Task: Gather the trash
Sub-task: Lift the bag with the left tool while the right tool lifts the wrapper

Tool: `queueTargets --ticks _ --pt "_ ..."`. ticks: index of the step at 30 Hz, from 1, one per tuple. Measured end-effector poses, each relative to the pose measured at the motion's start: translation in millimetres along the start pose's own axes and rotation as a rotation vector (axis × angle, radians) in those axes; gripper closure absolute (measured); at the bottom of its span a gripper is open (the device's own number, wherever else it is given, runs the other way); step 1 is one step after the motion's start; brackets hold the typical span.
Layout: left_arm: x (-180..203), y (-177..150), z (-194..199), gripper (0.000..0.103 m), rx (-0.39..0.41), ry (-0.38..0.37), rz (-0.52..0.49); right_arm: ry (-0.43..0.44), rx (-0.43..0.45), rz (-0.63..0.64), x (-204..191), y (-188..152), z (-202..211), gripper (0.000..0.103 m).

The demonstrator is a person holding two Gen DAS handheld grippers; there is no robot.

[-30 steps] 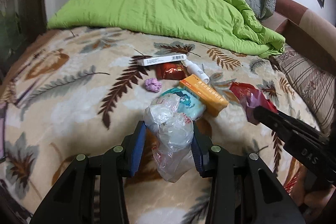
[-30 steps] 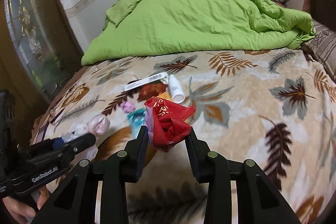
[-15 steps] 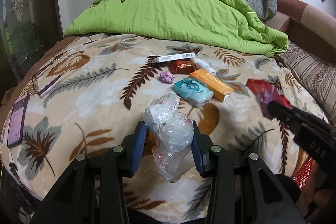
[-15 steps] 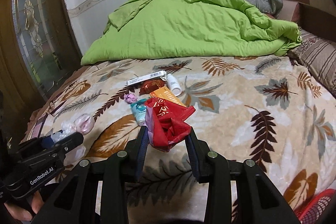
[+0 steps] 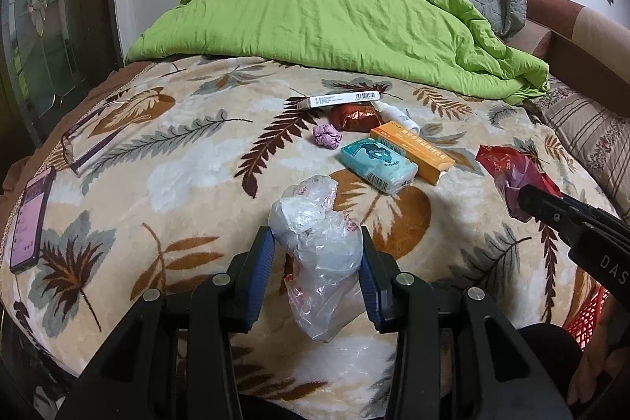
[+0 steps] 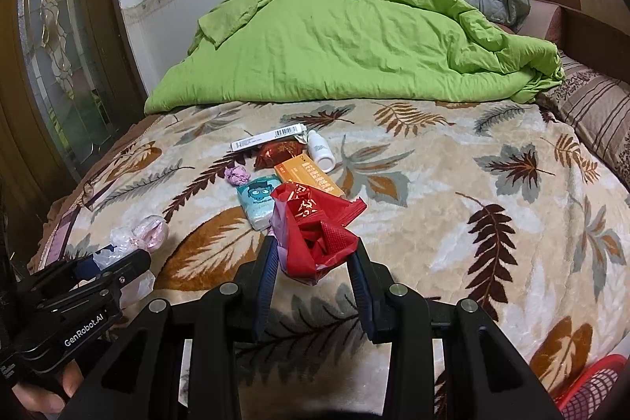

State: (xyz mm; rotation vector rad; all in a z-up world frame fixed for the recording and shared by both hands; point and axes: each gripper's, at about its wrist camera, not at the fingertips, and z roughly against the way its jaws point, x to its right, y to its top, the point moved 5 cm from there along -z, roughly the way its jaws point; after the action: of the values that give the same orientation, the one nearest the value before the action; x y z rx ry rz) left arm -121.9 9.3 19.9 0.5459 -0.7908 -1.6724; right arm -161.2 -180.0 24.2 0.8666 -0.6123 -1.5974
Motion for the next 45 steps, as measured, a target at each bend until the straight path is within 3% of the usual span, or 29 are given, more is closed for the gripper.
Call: queueTargets --ticks 19,29,45 --pt "7 -2 -5 0.063 -0.004 -0.004 -0.019 0.007 -0.019 -0.008 0 -2 -5 0.064" --pt "15 -3 2 0.063 -0.005 -0.023 -0.033 0.012 0.029 0.006 -5 2 9 0.064" --pt "34 2 14 0.063 0.000 -0.064 -0.074 0.015 0.008 -0.068 27 -5 35 0.064"
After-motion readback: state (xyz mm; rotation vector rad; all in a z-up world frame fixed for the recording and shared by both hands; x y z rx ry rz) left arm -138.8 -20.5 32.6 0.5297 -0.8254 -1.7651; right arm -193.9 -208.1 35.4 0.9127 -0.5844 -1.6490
